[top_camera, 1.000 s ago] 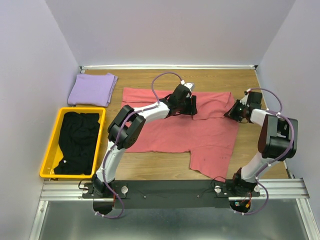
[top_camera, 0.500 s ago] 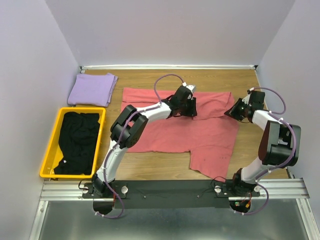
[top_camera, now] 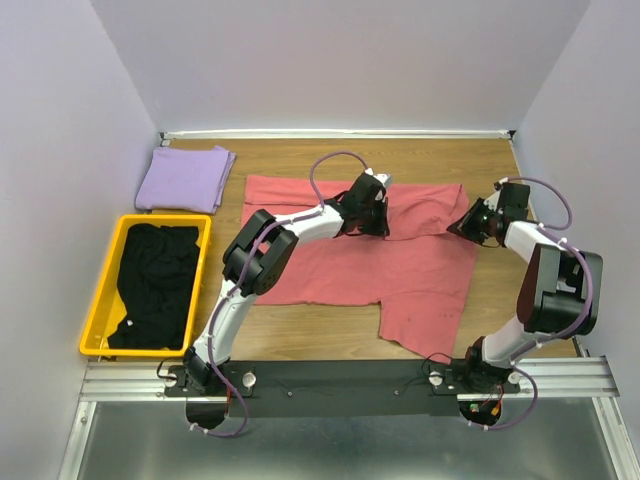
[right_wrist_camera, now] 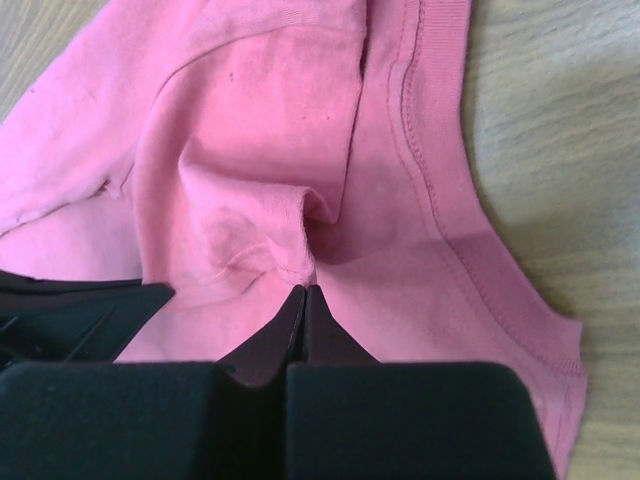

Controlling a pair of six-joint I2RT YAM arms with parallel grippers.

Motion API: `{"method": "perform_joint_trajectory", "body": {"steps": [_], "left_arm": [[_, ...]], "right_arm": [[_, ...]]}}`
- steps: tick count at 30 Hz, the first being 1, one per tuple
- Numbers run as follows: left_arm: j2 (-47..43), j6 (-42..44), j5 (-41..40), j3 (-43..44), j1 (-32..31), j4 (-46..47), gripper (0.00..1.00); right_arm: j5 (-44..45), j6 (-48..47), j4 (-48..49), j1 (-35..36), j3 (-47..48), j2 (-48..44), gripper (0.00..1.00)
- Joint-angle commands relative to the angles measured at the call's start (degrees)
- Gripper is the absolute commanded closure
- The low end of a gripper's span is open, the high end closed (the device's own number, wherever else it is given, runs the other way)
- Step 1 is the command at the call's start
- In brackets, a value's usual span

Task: Fold and stack the t-shirts
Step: Fold the tshirt

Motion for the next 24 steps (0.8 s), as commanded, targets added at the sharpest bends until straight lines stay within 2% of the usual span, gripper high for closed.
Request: {"method": "perform_joint_trajectory", "body": {"steps": [1, 14, 24], "left_arm": [[-2.09, -0.82, 2.10, 1.37, -0.48, -0.94, 0.98], [-1.74, 0.93, 7.10, 5.23, 2.15, -8.14, 0.98], [-1.91, 4.18, 10.88, 7.61, 3.74, -13.51, 0.98]], "right_arm": [[-0.31, 0.79, -4.24, -0.41, 0.51, -3.73, 0.99], [3.56, 2.72, -17.24, -0.50, 3.77, -6.38, 0.99], [4.70, 3.86, -21.38, -0.50, 3.94, -6.38, 0.99]]}}
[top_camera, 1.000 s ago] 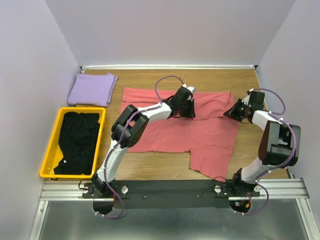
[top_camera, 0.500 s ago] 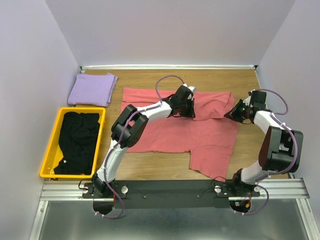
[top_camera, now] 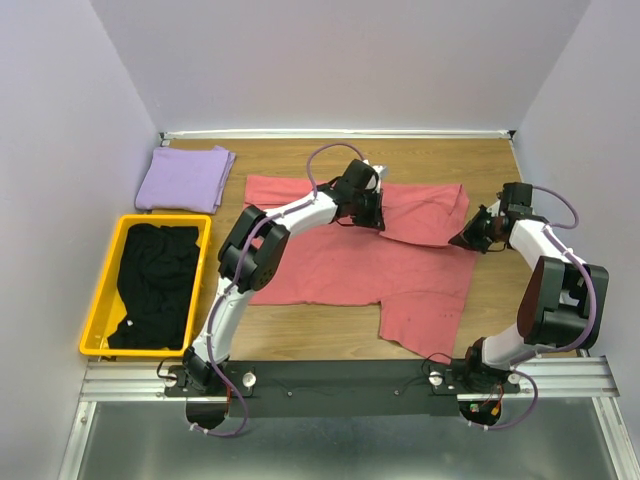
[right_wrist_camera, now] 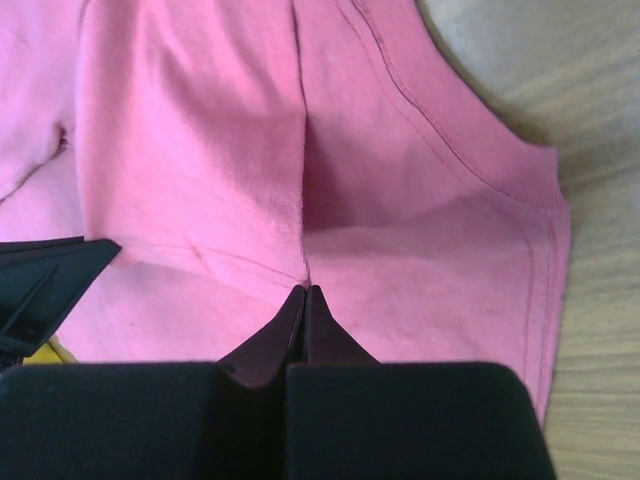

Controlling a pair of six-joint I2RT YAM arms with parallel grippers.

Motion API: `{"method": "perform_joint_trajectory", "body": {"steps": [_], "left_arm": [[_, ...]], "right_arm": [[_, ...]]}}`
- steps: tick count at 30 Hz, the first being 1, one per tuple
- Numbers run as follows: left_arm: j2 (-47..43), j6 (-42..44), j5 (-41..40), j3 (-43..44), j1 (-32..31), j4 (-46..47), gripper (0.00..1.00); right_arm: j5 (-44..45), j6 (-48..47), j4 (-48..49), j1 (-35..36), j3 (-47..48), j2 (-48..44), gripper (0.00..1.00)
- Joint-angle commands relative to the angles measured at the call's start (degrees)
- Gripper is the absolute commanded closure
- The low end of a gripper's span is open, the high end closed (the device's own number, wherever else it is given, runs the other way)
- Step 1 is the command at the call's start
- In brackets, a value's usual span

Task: Fold and stack the t-shirts
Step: Fold the tshirt

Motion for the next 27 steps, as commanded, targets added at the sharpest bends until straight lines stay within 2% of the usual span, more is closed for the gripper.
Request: {"method": "perform_joint_trajectory", "body": {"steps": [1, 12, 15, 18, 19, 21, 22, 24, 27], "left_arm": [[-1.76, 2.24, 3.74, 1.60, 0.61, -4.00, 0.98], [0.96, 3.21, 4.88, 2.39, 0.61, -5.23, 0.97], [2.02, 3.12, 4.88, 2.83, 0.61, -5.23, 0.93], [2.02, 2.86, 4.97, 2.31, 0.61, -4.88, 0.80], [1.32, 2.86, 4.80, 1.70, 0.70, -4.71, 0.68], [0.01, 2.33, 2.35, 0.82, 0.96, -4.44, 0.53], [-2.52, 1.11, 0.77, -1.62, 2.01, -2.53, 0.36], [-5.87, -1.00, -0.21, -5.06, 4.29, 1.86, 0.28], [-12.64, -3.91, -2.74, -11.13, 10.88, 5.74, 0.26]], "right_arm": [[2.12, 1.17, -3.79, -0.50, 1.54, -1.63, 1.00], [2.47, 2.05, -6.16, -0.50, 0.05, -2.86, 0.99], [2.30, 1.53, -6.34, -0.50, -1.36, -2.52, 0.99], [-0.06, 0.65, -6.17, -0.50, -2.59, -1.38, 0.84], [-0.77, 0.47, -6.08, -0.50, -2.59, -0.67, 0.75], [-0.70, -0.31, -5.46, -0.50, -0.94, -0.23, 0.67], [-0.17, -1.62, -4.33, -0.50, 0.04, 0.03, 0.61], [0.27, -2.77, -2.57, -0.93, 4.50, 1.00, 0.56], [-0.78, -2.35, 2.25, -2.16, 9.00, 3.89, 0.55]]}}
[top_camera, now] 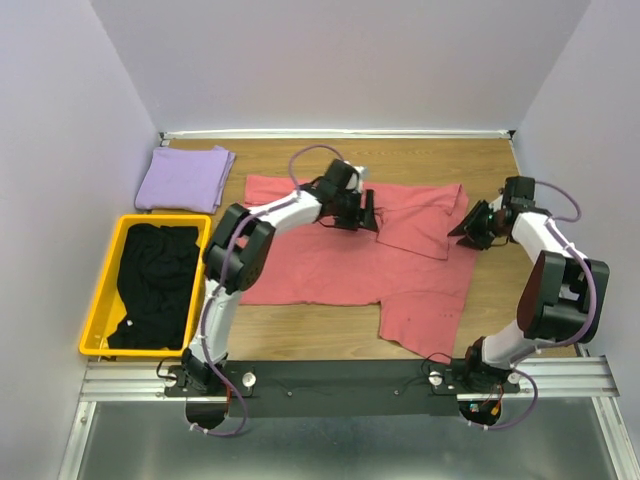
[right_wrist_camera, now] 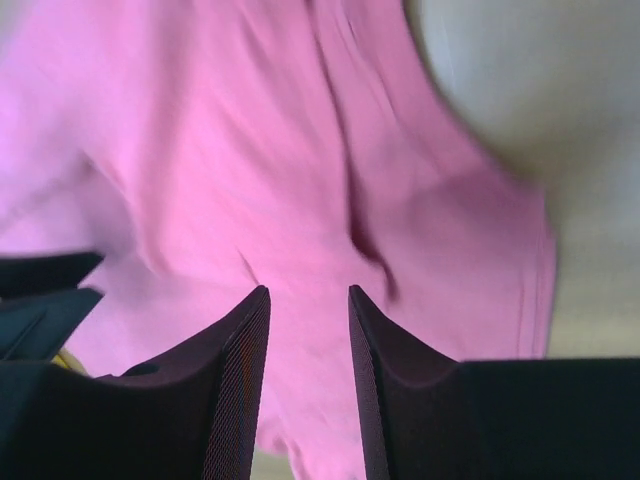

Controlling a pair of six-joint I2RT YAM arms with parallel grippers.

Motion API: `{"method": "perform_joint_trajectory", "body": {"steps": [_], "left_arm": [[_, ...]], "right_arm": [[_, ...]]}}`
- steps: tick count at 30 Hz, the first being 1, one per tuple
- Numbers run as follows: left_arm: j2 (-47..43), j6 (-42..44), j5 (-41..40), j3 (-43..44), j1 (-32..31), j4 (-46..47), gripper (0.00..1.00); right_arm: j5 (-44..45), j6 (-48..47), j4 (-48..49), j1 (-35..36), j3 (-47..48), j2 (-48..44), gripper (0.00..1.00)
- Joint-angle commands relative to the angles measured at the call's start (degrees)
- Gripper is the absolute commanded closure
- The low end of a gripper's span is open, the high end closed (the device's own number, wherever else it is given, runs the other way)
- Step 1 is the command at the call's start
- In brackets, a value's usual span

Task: Fold and stack the t-shirts
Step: Fold the tshirt

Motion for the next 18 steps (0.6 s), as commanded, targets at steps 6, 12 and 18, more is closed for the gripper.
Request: {"method": "perform_joint_trajectory", "body": {"steps": [6, 12, 18], "left_arm": [[-14.17, -1.63, -12.77, -8.23, 20.17, 6.83, 0.27], [-11.72, 0.48, -16.28, -8.41, 27.47, 6.83, 0.38], [-7.24, 1.89, -17.87, -6.92, 30.55, 6.04, 0.49]], "right_arm": [[-3.98, 3.95, 21.09, -4.17, 13.28, 13.01, 0.56], [-7.05, 5.19, 27.68, -4.26, 18.72, 23.55, 0.57], [-9.79, 6.16, 30.67, -4.26, 22.42, 29.46, 0.57]]}}
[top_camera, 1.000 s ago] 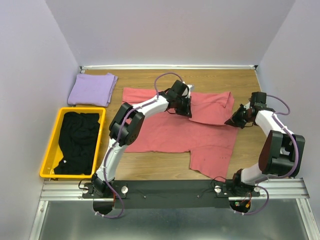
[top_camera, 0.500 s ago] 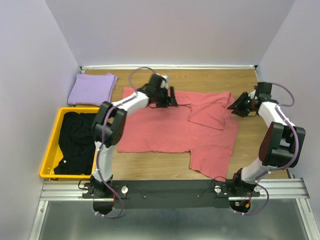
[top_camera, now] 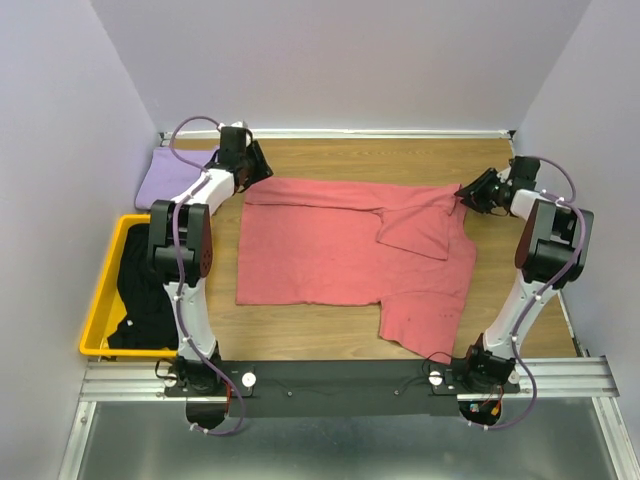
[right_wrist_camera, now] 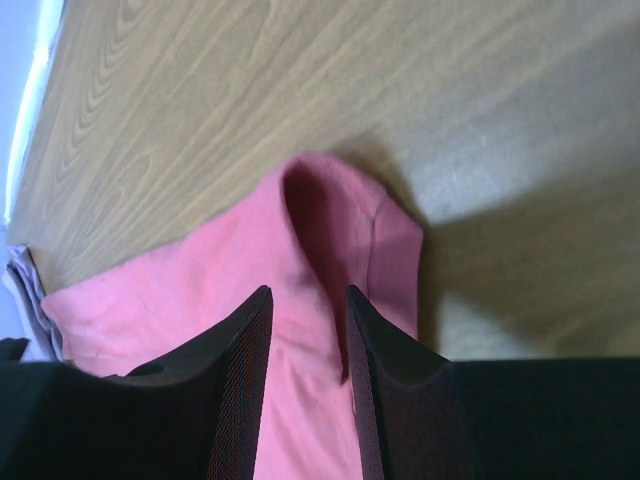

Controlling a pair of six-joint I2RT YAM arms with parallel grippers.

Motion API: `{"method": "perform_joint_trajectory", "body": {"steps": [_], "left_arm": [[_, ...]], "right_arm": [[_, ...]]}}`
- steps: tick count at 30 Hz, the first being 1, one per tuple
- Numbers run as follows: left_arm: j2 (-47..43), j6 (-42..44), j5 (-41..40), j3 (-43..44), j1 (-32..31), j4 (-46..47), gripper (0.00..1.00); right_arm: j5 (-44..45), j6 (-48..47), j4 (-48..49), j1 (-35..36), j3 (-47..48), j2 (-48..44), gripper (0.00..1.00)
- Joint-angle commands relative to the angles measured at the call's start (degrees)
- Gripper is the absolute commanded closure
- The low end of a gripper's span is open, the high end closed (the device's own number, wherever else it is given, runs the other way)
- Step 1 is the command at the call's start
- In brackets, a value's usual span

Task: Fold and stack the t-shirts
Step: Fold the tshirt

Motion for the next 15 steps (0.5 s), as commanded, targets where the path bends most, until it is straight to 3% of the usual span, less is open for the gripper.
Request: {"method": "perform_joint_trajectory", "body": {"steps": [1, 15], "left_arm": [[3.78, 1.93, -2.83, 0.86, 0.94, -0.96, 0.50], [8.62, 2.55, -5.38, 2.63, 1.91, -5.61, 0.56]], "right_arm": [[-3.30, 0.82, 5.46, -0.19, 4.37, 3.01, 0.57], [-7.78, 0.47, 6.16, -0.19, 8.95, 10.40, 0.60]]}}
